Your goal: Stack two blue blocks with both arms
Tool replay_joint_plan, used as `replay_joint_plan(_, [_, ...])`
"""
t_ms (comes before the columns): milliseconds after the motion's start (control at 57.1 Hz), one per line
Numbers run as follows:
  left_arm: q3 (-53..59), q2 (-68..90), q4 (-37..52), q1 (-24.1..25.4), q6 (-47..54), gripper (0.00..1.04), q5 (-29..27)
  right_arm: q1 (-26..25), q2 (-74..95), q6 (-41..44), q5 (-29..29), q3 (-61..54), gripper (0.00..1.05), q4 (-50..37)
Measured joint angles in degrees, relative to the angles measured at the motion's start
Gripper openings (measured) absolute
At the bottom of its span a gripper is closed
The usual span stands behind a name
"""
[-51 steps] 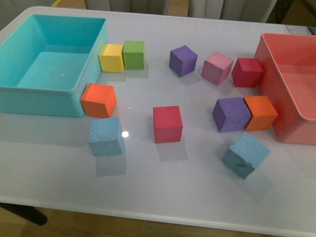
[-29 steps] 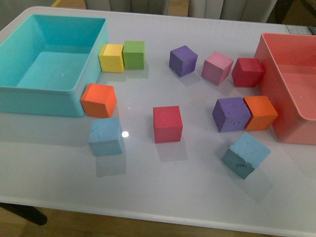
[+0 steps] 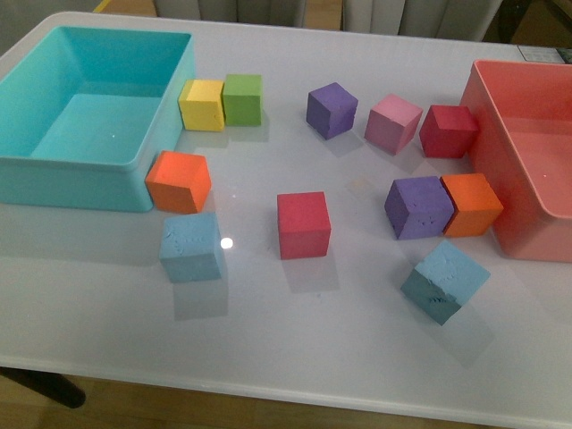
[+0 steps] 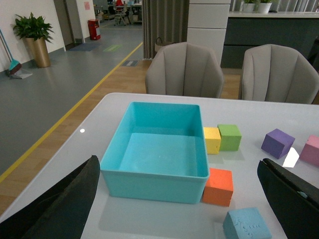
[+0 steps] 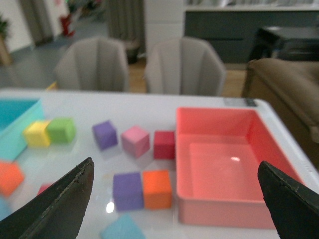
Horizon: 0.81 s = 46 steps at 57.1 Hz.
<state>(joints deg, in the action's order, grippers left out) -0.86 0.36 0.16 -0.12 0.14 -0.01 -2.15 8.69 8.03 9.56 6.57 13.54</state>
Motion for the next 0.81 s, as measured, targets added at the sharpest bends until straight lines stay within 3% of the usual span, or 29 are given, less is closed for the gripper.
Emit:
replay_joint_plan(53, [0.0,0.0,0.0,0.0,0.0,0.96,0.0,0.1,8.8,5.8,3.7,3.3,0.96,5.3])
replay_joint_plan(105, [0.0,0.0,0.0,0.0,0.0,0.96,0.0,1.0,16.3,10.1,3.7,4.2,0.96,3.3])
replay_joint_plan(315, [0.0,0.0,0.0,0.0,0.0,0.96,0.0,5.2,50.1,20.7,-0.6,7.6,0.96,-24.3])
replay_joint_plan(438, [0.0,0.0,0.0,0.0,0.0,0.96,0.0,7.5,70.2,23.0,-0.9,13.2,0.96,-34.7])
replay_joint_plan(806, [0.0,0.0,0.0,0.0,0.0,0.96,0.0,13.1,101.5,23.3,-3.4,26.8,0.96,-36.5])
